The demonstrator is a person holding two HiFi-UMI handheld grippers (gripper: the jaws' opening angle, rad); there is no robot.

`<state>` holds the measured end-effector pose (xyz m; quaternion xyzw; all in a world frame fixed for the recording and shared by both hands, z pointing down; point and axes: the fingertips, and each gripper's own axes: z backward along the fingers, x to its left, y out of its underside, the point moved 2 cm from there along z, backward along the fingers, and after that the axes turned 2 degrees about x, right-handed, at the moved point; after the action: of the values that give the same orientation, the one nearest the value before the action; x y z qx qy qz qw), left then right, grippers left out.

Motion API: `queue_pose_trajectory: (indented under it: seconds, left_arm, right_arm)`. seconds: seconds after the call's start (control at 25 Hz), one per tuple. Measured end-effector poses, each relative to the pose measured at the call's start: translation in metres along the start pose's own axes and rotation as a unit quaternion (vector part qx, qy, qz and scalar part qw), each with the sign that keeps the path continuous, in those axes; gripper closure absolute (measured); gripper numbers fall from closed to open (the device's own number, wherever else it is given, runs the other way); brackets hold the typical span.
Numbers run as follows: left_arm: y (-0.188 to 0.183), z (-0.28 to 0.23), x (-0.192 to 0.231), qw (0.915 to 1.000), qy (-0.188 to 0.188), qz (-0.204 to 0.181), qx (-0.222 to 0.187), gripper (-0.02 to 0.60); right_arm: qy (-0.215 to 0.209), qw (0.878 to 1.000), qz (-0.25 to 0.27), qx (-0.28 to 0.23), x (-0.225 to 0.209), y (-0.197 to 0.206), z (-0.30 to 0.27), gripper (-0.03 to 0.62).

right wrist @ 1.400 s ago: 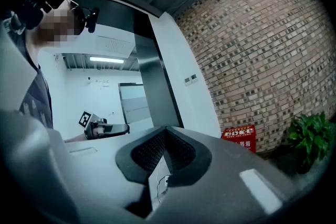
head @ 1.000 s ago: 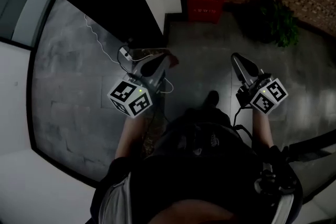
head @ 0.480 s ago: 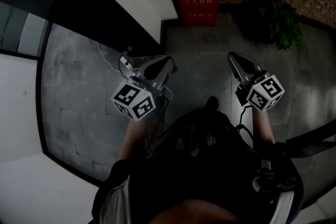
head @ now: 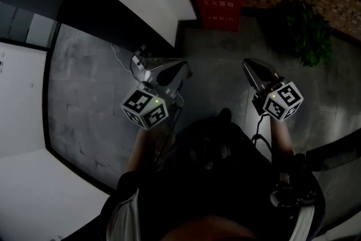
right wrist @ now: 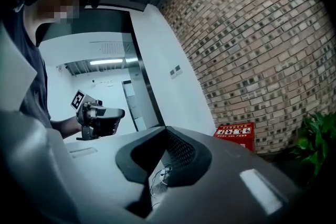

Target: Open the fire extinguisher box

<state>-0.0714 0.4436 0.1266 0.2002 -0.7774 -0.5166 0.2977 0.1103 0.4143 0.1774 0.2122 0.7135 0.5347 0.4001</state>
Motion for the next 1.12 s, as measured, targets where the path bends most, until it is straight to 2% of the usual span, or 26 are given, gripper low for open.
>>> queue_pose_trajectory:
  seconds: [0.24,0.44,0.72,1.0,1.12]
  left_arm:
    - [-0.007,-0.018,0.003,1.0000,-0.007,0.000,0.001,0.581]
    - [-0.015,-0.030,0.014,1.0000,0.006,-0.006,-0.002,0.580]
    - [-0.024,-0.057,0.049,0.9986,0.052,0.001,-0.011,0.581]
    - [-0.057,-0.077,0.088,0.9928,0.114,-0.011,-0.034,0.580]
    - [-0.071,-0.082,0.107,0.9918,0.119,-0.020,-0.042,0.580]
  right_arm:
    - [-0.007,1.000,0.005,0.003,-0.018,-0.011,-0.003,0.594]
    - [0.004,1.000,0.005,0.005,-0.027,-0.012,-0.009,0.594]
    - [0.035,0.999,0.014,0.022,-0.029,-0.019,-0.027,0.594]
    - [0.067,0.997,0.040,0.024,-0.027,-0.041,-0.069,0.594]
    - [0.081,0.996,0.043,0.023,-0.032,-0.052,-0.086,0.594]
